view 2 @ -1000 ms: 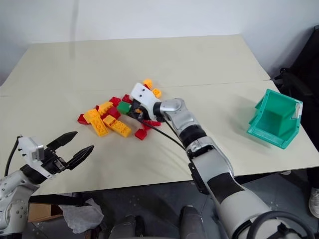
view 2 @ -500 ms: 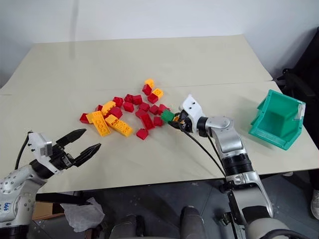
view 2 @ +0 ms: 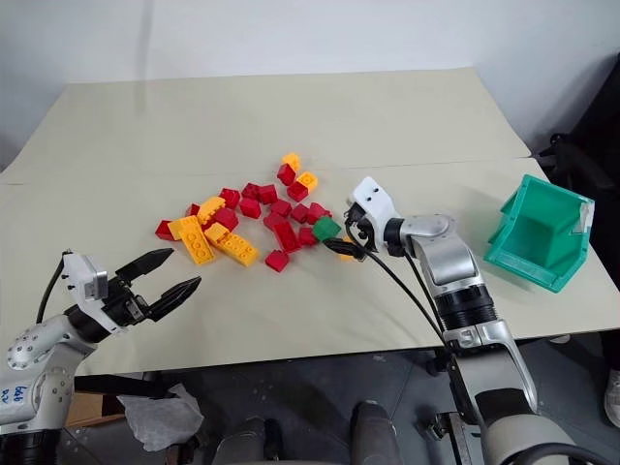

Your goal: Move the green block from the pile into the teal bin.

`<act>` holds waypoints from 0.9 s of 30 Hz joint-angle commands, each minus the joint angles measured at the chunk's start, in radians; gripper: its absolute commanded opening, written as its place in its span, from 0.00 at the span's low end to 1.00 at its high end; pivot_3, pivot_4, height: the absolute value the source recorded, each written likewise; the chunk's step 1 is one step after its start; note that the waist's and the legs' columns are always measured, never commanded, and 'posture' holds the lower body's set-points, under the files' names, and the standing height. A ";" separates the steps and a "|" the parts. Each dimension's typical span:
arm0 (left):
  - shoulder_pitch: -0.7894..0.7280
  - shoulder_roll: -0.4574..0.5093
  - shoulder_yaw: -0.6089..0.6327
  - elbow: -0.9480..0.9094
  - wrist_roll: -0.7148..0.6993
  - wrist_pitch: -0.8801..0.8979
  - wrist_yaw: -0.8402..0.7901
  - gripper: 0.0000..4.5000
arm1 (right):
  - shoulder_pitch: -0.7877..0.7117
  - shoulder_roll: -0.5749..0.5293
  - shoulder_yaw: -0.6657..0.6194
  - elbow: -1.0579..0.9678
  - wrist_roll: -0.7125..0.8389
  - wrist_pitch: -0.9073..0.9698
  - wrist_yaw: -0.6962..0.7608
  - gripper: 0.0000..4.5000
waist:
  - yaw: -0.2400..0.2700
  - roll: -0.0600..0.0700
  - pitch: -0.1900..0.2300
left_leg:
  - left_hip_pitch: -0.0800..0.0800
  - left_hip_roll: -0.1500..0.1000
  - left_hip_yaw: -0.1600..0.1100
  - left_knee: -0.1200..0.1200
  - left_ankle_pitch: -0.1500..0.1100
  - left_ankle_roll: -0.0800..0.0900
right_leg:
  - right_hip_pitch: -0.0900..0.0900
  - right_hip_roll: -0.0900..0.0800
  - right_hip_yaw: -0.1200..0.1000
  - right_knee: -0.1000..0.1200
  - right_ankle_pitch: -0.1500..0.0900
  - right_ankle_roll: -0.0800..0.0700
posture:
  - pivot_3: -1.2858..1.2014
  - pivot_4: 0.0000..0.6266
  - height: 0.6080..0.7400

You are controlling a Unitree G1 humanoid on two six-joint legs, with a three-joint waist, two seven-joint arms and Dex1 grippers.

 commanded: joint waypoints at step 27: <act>-0.148 -0.043 -0.273 -0.152 0.007 0.033 -0.117 1.00 | 0.163 -0.249 -0.418 -0.281 0.251 -0.074 0.022 0.33 | 0.061 0.000 0.000 | -0.001 -0.001 0.000 0.001 0.000 0.001 | 0.001 0.000 0.000 -0.004 0.000 0.000 | 0.52 0.24 1.00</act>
